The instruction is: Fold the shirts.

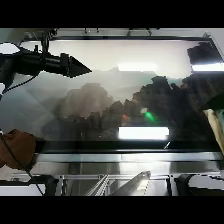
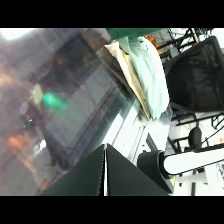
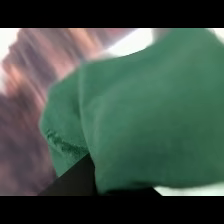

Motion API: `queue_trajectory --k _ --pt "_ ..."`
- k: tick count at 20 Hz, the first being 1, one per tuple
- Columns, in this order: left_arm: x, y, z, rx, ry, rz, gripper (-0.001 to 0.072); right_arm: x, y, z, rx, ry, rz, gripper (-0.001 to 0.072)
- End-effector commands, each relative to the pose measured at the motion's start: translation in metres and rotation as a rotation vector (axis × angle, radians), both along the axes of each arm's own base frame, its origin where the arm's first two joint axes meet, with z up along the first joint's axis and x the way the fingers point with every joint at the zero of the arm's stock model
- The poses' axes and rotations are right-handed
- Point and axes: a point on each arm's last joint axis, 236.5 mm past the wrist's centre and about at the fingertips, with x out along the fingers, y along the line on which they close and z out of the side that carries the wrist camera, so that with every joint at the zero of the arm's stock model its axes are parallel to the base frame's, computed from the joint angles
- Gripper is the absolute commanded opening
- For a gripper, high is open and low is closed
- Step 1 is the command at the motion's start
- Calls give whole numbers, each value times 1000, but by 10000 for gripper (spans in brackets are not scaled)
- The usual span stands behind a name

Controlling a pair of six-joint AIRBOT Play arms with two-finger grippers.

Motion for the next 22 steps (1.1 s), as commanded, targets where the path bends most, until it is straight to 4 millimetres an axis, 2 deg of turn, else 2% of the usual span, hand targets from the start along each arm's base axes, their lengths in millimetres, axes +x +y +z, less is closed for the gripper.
queue_trajectory --k 1,3,5,7,10,13,15,18,19,20,21,22 --pt "-2 -8 -1 4 -23 -16 2 -55 12 -27 147 179 -119 14" --pt "-2 -6 -1 5 -38 -22 2 -69 15 -35 157 219 -155 13" --pt "1 1 -1 5 -40 -12 2 -91 25 -53 191 285 -185 13" --pt "0 5 -1 6 -39 -13 2 -136 24 -78 199 411 -273 13" --pt "1 14 -1 7 -43 -14 2 -229 14 -103 160 651 -461 13" --pt "1 16 -1 6 -43 -13 2 -284 20 -126 255 733 -594 13" --pt "1 16 -1 6 -43 -14 2 -303 11 -142 265 720 -612 14" --pt "0 15 0 4 -43 -16 2 -310 -1 -159 239 685 -619 20" --pt "0 15 0 4 -42 -16 2 -310 -2 -163 239 685 -616 133" --pt "0 15 0 3 -43 -15 2 -311 0 -166 247 693 -616 466" --pt "1 15 0 4 -44 -14 2 -311 1 -167 254 699 -615 680" --pt "1 15 0 4 -44 -14 2 -312 2 -166 259 702 -627 677"
